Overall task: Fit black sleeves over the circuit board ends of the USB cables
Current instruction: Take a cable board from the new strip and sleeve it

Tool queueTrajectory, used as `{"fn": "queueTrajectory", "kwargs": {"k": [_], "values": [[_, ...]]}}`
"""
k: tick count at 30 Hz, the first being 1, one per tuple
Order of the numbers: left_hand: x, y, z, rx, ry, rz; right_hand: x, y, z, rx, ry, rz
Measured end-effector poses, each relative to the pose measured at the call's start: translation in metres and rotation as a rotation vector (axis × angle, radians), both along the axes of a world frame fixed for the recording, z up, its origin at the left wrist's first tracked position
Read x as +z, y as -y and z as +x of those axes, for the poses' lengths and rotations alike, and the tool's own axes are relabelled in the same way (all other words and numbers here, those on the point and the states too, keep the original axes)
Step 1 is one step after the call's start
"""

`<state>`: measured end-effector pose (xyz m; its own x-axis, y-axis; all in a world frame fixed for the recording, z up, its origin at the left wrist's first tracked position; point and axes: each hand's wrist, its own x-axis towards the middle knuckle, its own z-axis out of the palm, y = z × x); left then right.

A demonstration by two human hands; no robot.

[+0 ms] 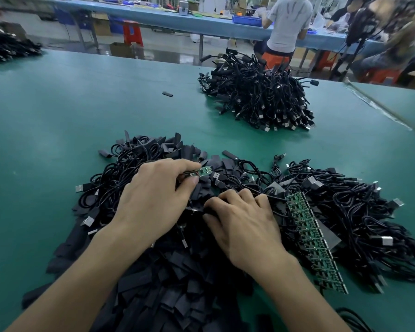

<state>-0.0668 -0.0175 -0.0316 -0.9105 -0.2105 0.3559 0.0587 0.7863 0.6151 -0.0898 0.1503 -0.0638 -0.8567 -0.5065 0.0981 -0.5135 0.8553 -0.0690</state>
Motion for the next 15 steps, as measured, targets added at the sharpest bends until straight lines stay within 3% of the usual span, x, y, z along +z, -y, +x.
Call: {"fn": "queueTrajectory", "kwargs": {"k": [3,9,11,15], "values": [[-0.002,0.001,0.000,-0.023,0.029,0.005,0.000,0.000,0.000,0.001,0.016,-0.043],[-0.005,0.005,-0.003,-0.048,0.016,0.046,0.012,0.000,-0.004,-0.086,0.083,-0.395],[-0.005,0.005,-0.003,-0.057,0.014,0.045,0.013,-0.001,-0.004,-0.089,0.084,-0.371],[-0.005,0.006,-0.003,-0.061,0.007,0.045,0.005,0.001,0.001,0.019,0.080,-0.108]]}}
